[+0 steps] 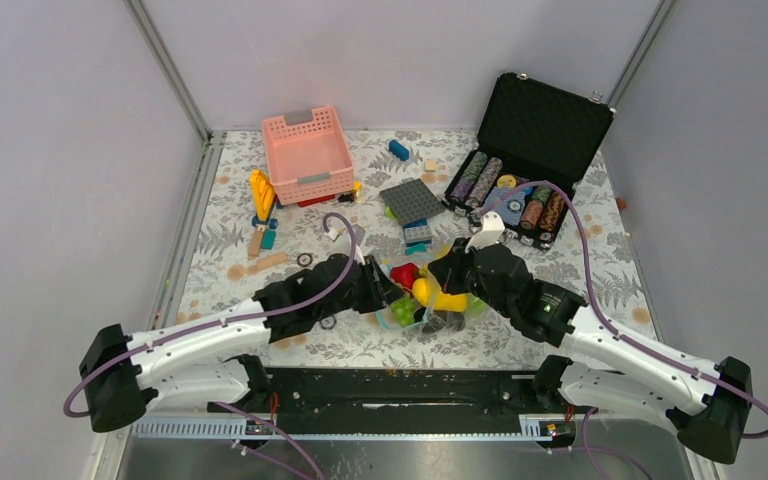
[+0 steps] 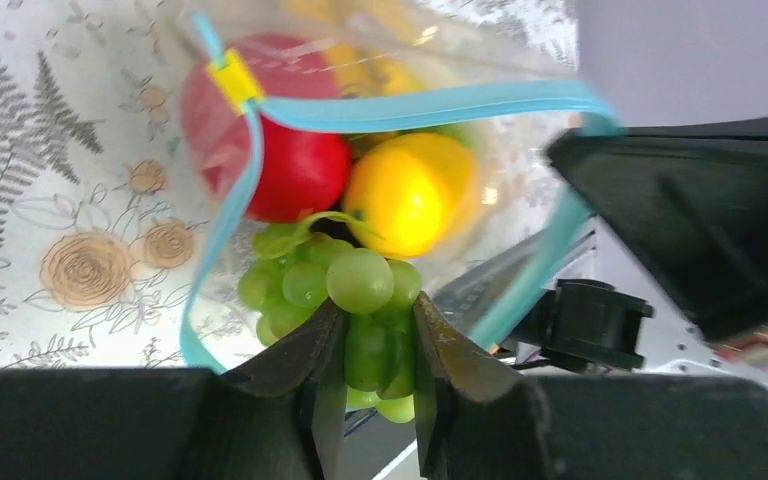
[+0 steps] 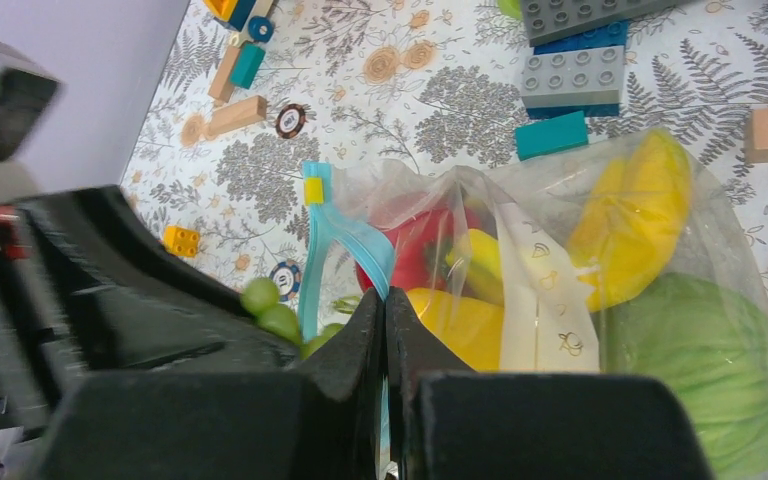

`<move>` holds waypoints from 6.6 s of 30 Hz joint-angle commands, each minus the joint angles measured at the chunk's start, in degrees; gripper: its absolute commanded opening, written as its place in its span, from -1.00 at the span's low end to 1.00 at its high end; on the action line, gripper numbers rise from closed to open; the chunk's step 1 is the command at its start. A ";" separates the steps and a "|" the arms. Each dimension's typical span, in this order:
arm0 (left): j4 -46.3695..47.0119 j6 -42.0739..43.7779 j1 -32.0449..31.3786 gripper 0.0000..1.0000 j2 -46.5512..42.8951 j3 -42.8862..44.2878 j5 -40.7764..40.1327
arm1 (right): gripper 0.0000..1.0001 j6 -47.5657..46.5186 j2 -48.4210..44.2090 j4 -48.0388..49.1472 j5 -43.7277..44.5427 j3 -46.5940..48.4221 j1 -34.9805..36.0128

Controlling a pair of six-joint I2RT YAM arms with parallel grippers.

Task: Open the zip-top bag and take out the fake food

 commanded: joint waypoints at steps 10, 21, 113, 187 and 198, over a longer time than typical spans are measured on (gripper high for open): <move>-8.85 12.56 0.45 -0.64 -3.54 15.17 -1.70 | -1.00 0.04 -1.50 1.21 4.24 -1.81 0.47; -13.57 18.17 15.27 -0.63 -3.47 23.41 7.06 | -1.00 -0.12 -2.70 0.85 4.89 -2.77 0.50; -3.03 13.99 20.47 -0.03 -0.65 12.31 11.10 | -1.00 -6.34 -8.43 -9.51 7.81 0.89 0.40; 29.94 -2.13 -4.81 -0.36 23.14 6.37 6.32 | -1.00 4.84 -17.45 -8.50 1.61 -5.08 0.39; 14.73 5.97 -4.81 -0.36 7.30 4.68 9.24 | -1.00 3.99 -20.41 -14.84 11.40 -5.67 0.38</move>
